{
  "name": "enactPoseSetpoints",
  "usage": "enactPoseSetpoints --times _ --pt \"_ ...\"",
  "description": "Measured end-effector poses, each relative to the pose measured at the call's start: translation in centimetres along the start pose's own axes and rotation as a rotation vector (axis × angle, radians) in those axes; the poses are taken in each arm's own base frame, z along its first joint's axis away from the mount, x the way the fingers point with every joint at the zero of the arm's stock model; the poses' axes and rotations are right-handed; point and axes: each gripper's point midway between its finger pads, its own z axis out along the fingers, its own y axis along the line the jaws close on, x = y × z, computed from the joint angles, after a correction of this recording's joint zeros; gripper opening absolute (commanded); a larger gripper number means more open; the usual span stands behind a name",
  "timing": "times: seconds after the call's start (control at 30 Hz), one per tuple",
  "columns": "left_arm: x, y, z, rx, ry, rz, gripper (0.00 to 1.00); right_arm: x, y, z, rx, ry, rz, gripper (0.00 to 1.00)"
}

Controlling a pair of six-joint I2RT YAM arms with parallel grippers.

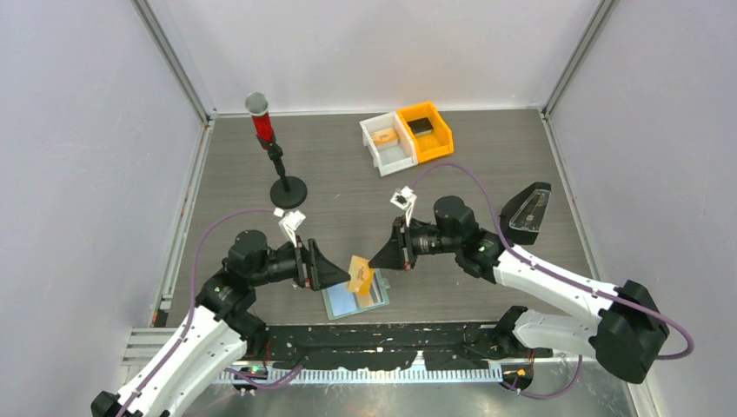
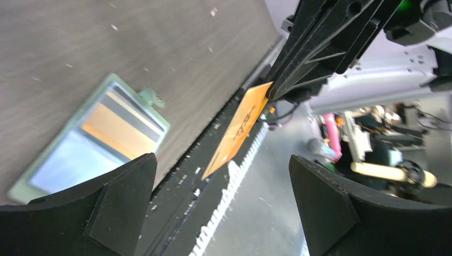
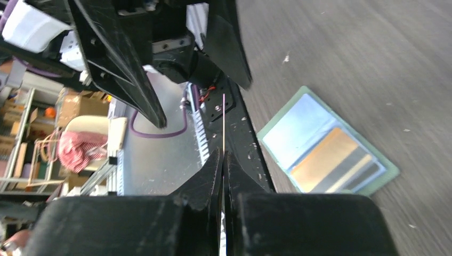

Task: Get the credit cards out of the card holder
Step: Place the credit card in the storage box.

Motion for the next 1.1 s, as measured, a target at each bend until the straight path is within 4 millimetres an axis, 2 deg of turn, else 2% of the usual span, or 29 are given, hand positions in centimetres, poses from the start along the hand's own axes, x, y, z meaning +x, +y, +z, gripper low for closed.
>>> enactPoseSetpoints --times 0.17,0.27,0.33,0.37,0.53,0.67,0.83,0.93,1.1 --pt "-2.3 0.4 -1.8 -0.167 -0.085 0.083 0.99 -1.5 -1.8 -2.0 0.107 -0.069 -0.003 0.05" --pt "-2.6 1.3 -2.7 -0.248 -0.110 0.093 0.99 -2.0 -3.7 -3.1 0.199 -0.086 0.018 0.05" --pt "-2.4 2.3 -3.5 -0.317 -0.117 0.085 0.99 -3.1 -5.1 -4.2 0.271 -0.112 0.031 0.05" --pt "-2.3 2.7 -3.8 -0.349 -0.121 0.082 0.99 -3.9 -5.7 -4.7 0.304 -0.131 0.035 0.05" --pt "-2.5 3.6 -5.3 -0.439 -0.148 0.088 0.99 -10.3 -9.0 -7.9 0.464 -0.282 0.022 0.05" --pt "-2.9 3.5 -6.2 -0.475 -0.164 0.108 0.99 -13.9 -12.8 -10.1 0.588 -0.364 0.046 0.05" --pt "-3.5 2.7 -7.3 -0.504 -0.168 0.152 0.99 -17.4 -18.7 -12.6 0.727 -0.447 0.111 0.05" --pt "-3.8 2.4 -8.1 -0.524 -0.172 0.188 0.99 -19.4 -22.0 -13.5 0.785 -0.481 0.143 0.05" --pt "-3.6 2.2 -8.7 -0.514 -0.194 0.215 0.99 -22.4 -26.2 -14.0 0.828 -0.511 0.167 0.05"
